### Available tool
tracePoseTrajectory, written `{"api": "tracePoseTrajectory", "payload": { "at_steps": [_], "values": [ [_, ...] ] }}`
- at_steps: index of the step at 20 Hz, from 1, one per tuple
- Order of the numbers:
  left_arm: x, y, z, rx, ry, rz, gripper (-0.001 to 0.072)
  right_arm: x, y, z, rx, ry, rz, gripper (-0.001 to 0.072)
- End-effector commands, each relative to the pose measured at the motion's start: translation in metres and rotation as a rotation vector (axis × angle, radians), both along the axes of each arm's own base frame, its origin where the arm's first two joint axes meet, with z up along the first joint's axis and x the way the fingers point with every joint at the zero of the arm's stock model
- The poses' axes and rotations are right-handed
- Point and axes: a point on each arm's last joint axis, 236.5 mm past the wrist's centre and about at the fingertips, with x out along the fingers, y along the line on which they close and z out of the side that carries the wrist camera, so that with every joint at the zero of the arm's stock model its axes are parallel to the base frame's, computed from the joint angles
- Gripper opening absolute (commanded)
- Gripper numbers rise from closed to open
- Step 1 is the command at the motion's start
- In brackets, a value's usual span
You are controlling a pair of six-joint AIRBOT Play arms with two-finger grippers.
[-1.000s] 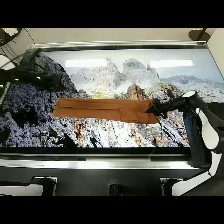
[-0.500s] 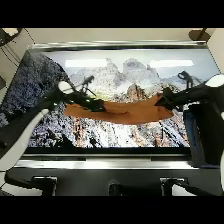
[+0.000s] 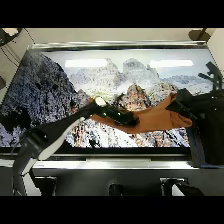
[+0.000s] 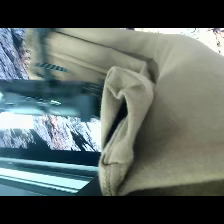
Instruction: Fold the shirts.
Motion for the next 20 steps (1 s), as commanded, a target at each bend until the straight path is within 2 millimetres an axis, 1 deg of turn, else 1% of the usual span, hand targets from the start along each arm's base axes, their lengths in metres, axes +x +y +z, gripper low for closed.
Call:
{"api": "tracePoseTrajectory", "payload": {
  "at_steps": [1, 2, 3, 4, 5, 6, 7, 8, 9, 10, 11, 12, 13, 14, 15, 16, 18, 19, 20],
  "values": [
    [-0.047, -0.038, -0.011, -0.039, 0.083, -0.081, 0.0026, -0.013, 0.002, 0.015, 0.002, -0.026, -0.030, 0.0038],
    [-0.047, -0.041, -0.013, -0.042, 0.057, -0.081, 0.0025, -0.014, 0.002, 0.015, 0.002, -0.024, -0.029, 0.0038],
    [-0.040, -0.041, -0.012, -0.046, 0.035, -0.067, 0.0024, -0.012, 0.002, 0.014, 0.003, -0.023, -0.030, 0.0038],
    [-0.028, -0.035, -0.006, -0.059, 0.002, -0.056, 0.0023, -0.010, 0.002, 0.013, 0.004, -0.023, -0.029, 0.0038],
    [-0.013, -0.025, 0.003, -0.059, -0.042, -0.048, 0.0022, -0.008, 0.003, 0.011, 0.017, -0.014, -0.024, 0.0037],
    [0.006, -0.008, 0.013, -0.035, -0.107, -0.035, 0.0022, -0.004, 0.008, 0.010, 0.038, -0.009, -0.010, 0.0037],
    [0.030, 0.016, 0.029, 0.001, -0.188, -0.011, 0.0022, 0.003, 0.017, 0.008, 0.052, -0.014, 0.012, 0.0037],
    [0.055, 0.045, 0.051, 0.036, -0.272, 0.021, 0.0022, 0.010, 0.029, 0.004, 0.058, -0.020, 0.038, 0.0037],
    [0.079, 0.075, 0.074, 0.066, -0.350, 0.065, 0.0022, 0.020, 0.046, -0.002, 0.065, -0.033, 0.074, 0.0037],
    [0.102, 0.107, 0.102, 0.088, -0.427, 0.120, 0.0022, 0.033, 0.067, -0.009, 0.078, -0.044, 0.104, 0.0037],
    [0.122, 0.142, 0.136, 0.099, -0.501, 0.189, 0.0022, 0.046, 0.089, -0.017, 0.103, -0.052, 0.124, 0.0037],
    [0.136, 0.174, 0.168, 0.098, -0.561, 0.255, 0.0023, 0.059, 0.113, -0.025, 0.147, -0.053, 0.137, 0.0037],
    [0.146, 0.206, 0.202, 0.092, -0.620, 0.326, 0.0023, 0.072, 0.140, -0.035, 0.208, -0.041, 0.143, 0.0037],
    [0.150, 0.234, 0.232, 0.088, -0.671, 0.386, 0.0023, 0.083, 0.165, -0.046, 0.262, -0.028, 0.145, 0.0037],
    [0.151, 0.260, 0.261, 0.086, -0.724, 0.443, 0.0024, 0.094, 0.190, -0.061, 0.310, -0.010, 0.144, 0.0038],
    [0.148, 0.283, 0.287, 0.085, -0.773, 0.491, 0.0024, 0.104, 0.209, -0.080, 0.347, 0.019, 0.125, 0.0038],
    [0.136, 0.312, 0.327, 0.083, -0.852, 0.554, 0.0024, 0.119, 0.237, -0.123, 0.381, 0.084, 0.075, 0.0039],
    [0.128, 0.320, 0.342, 0.082, -0.881, 0.568, 0.0024, 0.123, 0.247, -0.144, 0.389, 0.116, 0.051, 0.0040],
    [0.120, 0.322, 0.351, 0.081, -0.897, 0.568, 0.0024, 0.126, 0.256, -0.159, 0.407, 0.145, 0.028, 0.0092]
  ]
}}
